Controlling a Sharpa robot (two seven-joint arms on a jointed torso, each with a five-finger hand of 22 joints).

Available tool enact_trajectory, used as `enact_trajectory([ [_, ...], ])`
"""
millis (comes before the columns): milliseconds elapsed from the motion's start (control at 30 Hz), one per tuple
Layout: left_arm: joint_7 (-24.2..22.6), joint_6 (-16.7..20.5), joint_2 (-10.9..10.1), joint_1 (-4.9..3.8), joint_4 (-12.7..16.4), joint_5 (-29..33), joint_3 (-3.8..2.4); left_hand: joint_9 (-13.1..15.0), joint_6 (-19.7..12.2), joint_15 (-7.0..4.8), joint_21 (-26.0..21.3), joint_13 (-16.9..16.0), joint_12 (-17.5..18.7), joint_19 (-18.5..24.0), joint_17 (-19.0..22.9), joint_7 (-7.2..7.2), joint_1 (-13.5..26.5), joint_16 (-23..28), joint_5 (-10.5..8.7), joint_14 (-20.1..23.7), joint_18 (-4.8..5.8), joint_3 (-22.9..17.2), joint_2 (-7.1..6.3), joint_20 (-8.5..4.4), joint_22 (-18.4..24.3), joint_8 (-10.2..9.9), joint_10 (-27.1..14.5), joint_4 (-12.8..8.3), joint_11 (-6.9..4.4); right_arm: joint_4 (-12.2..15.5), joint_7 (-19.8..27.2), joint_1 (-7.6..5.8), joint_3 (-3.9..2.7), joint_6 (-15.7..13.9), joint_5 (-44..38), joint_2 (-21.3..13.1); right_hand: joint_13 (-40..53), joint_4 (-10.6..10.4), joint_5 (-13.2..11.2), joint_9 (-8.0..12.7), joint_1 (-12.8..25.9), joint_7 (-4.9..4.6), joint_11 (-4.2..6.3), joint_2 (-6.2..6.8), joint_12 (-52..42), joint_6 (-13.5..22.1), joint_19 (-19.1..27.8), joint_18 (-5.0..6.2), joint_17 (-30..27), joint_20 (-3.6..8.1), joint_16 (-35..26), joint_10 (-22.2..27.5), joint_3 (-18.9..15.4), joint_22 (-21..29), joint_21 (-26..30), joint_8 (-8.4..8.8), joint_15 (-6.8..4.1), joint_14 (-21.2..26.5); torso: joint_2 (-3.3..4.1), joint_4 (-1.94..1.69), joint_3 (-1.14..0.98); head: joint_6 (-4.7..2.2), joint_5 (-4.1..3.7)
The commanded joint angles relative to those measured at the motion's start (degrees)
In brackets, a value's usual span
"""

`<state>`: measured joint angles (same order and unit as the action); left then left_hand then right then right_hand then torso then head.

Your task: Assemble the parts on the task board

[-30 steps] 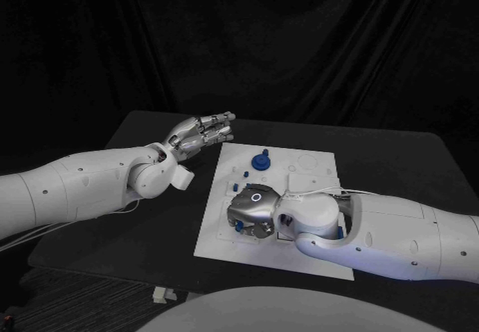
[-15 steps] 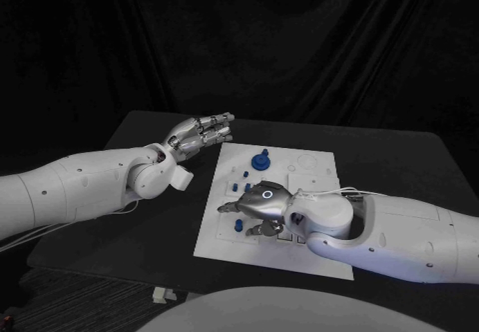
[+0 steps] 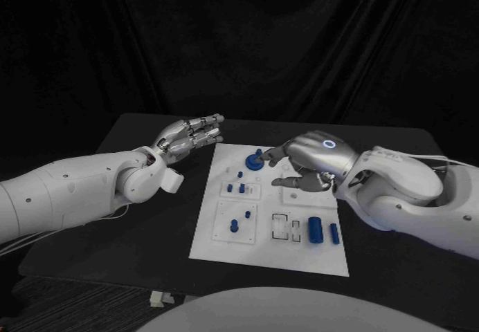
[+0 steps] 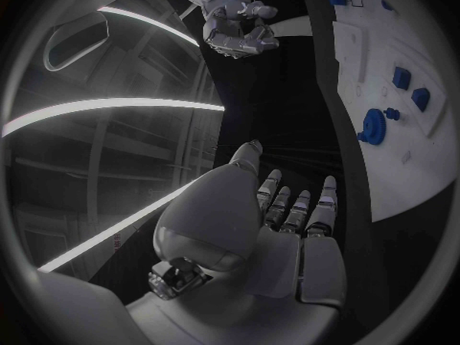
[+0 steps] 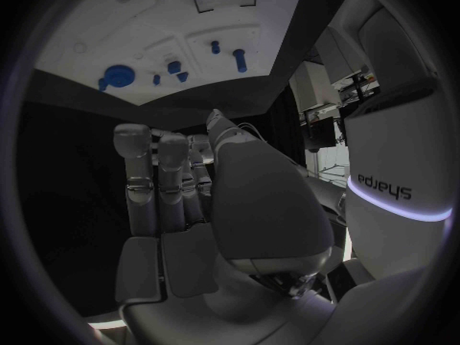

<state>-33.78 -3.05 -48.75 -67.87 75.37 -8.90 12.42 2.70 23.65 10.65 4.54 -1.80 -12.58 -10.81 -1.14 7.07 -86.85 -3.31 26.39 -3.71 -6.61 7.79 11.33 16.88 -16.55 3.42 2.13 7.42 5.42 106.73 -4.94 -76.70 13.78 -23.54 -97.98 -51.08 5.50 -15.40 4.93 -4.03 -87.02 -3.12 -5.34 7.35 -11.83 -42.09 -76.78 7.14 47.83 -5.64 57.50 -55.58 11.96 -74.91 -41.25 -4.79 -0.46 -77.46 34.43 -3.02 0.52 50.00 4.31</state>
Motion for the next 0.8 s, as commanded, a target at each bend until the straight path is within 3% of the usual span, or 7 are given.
enact_trajectory([
  [33,-0.6,-0.2,0.0,0.11,0.1,0.4,-0.07,0.0,-0.3,0.03,-0.2,0.0,0.2,-0.3,0.0,0.26,0.0,0.0,0.18,0.5,0.66,-0.3,0.57,-0.07,0.1,0.3,-0.1,-0.1,0.36,0.5,-0.8,-0.98,0.11,-2.4,8.7,-2.6,2.0,0.1,0.3,-0.9,0.2,-1.82,1.47,-0.94,-4.8,-6.1,0.4,0.53,-1.9,0.14,-1.8,-6.7,0.5,-4.9,2.2,-1.87,-0.08,0.9,-0.01,0.08,0.02,0.00,-0.94],
  [133,-0.6,-0.1,-0.1,0.13,0.2,0.4,-0.07,0.0,-0.3,0.03,-0.2,0.0,0.2,-0.3,0.0,0.26,0.0,0.0,0.18,0.5,0.66,-0.3,0.57,-0.07,0.1,0.3,-0.1,-0.1,0.36,-0.4,-4.5,-1.66,0.25,4.8,11.8,-5.0,8.6,0.8,-0.2,-2.5,1.6,-2.34,4.07,-0.52,-15.2,-12.5,1.1,0.66,-3.4,1.07,-3.3,-12.6,-1.0,-4.4,4.4,-4.88,-2.19,1.5,-0.03,0.23,0.07,0.00,-1.34],
  [233,-0.7,-0.1,-0.2,0.20,0.4,0.4,-0.06,0.0,-0.2,0.03,-0.2,0.0,0.2,-0.3,0.0,0.26,0.0,0.0,0.19,0.5,0.67,-0.4,0.58,-0.07,0.0,0.3,-0.1,-0.1,0.36,-2.1,-9.3,-1.76,0.33,13.2,14.9,-6.3,38.4,-0.4,-0.8,-3.6,8.6,-1.53,4.31,-2.75,-46.4,-14.7,-2.6,-0.90,18.4,1.90,14.9,-10.5,-3.8,-6.7,-6.7,-5.29,-2.93,-5.7,-0.12,0.41,0.12,0.00,-1.46],
  [400,-0.7,-0.2,-0.3,0.36,0.7,0.4,-0.06,0.0,-0.2,0.02,-0.2,0.0,0.1,-0.3,0.0,0.26,0.0,0.0,0.38,0.5,0.71,-0.6,0.80,-0.07,0.1,0.3,-0.1,-0.2,0.37,-3.7,-14.7,-0.48,0.37,20.3,18.0,-7.2,69.1,-1.0,2.2,-5.5,17.4,-1.95,5.02,-5.72,-69.2,-16.7,-3.8,-1.52,32.8,2.27,25.7,-23.2,-8.3,-7.8,-13.3,-5.86,-2.59,-9.1,-0.16,0.51,0.13,0.00,-1.38],
  [467,-0.7,-0.2,-0.3,0.46,0.8,0.4,-0.06,0.0,-0.1,0.03,-0.2,0.0,0.2,-0.3,0.0,0.27,0.1,0.0,0.48,0.5,0.74,-0.7,0.89,-0.07,0.2,0.3,-0.1,-0.2,0.38,-4.3,-18.0,0.47,0.39,23.3,18.9,-7.3,83.8,-1.1,3.1,-7.5,22.2,-1.19,5.81,-7.20,-77.8,-18.2,-5.7,-2.39,39.1,2.97,30.3,-33.9,-10.3,-9.0,-20.3,-6.91,-3.24,-11.5,-0.16,0.53,0.14,0.00,-1.31],
  [600,-0.7,-0.3,-0.3,0.62,0.8,0.4,-0.06,0.0,-0.1,0.03,-0.3,0.0,0.2,-0.2,0.0,0.30,0.1,0.0,0.91,0.5,0.85,-1.1,1.16,-0.06,0.4,0.3,-0.1,-0.2,0.43,-4.9,-21.9,1.40,0.39,27.5,19.4,-6.9,84.5,-1.1,3.4,-14.3,32.5,-0.10,6.36,-8.65,-78.2,-19.2,-9.5,-4.48,42.2,3.80,32.5,-34.4,-13.5,-11.7,-34.2,-11.53,-3.95,-12.5,-0.20,0.71,0.20,0.00,-1.10],
  [800,-0.7,-0.5,-0.3,0.77,0.7,0.4,-0.07,0.0,-0.1,0.03,-0.3,0.0,0.2,-0.2,0.0,0.32,0.2,0.0,1.03,0.6,0.89,-1.1,1.22,-0.06,0.4,0.3,-0.1,-0.2,0.45,-4.9,-24.2,2.40,0.39,29.4,19.5,-6.5,84.5,-1.3,3.3,-25.8,33.4,0.60,6.78,-8.22,-78.2,-17.0,-11.2,-5.80,42.2,4.92,32.5,-34.4,-13.9,-13.4,-42.3,-18.93,-5.18,-12.5,-0.05,0.88,0.01,0.00,-0.72],
])
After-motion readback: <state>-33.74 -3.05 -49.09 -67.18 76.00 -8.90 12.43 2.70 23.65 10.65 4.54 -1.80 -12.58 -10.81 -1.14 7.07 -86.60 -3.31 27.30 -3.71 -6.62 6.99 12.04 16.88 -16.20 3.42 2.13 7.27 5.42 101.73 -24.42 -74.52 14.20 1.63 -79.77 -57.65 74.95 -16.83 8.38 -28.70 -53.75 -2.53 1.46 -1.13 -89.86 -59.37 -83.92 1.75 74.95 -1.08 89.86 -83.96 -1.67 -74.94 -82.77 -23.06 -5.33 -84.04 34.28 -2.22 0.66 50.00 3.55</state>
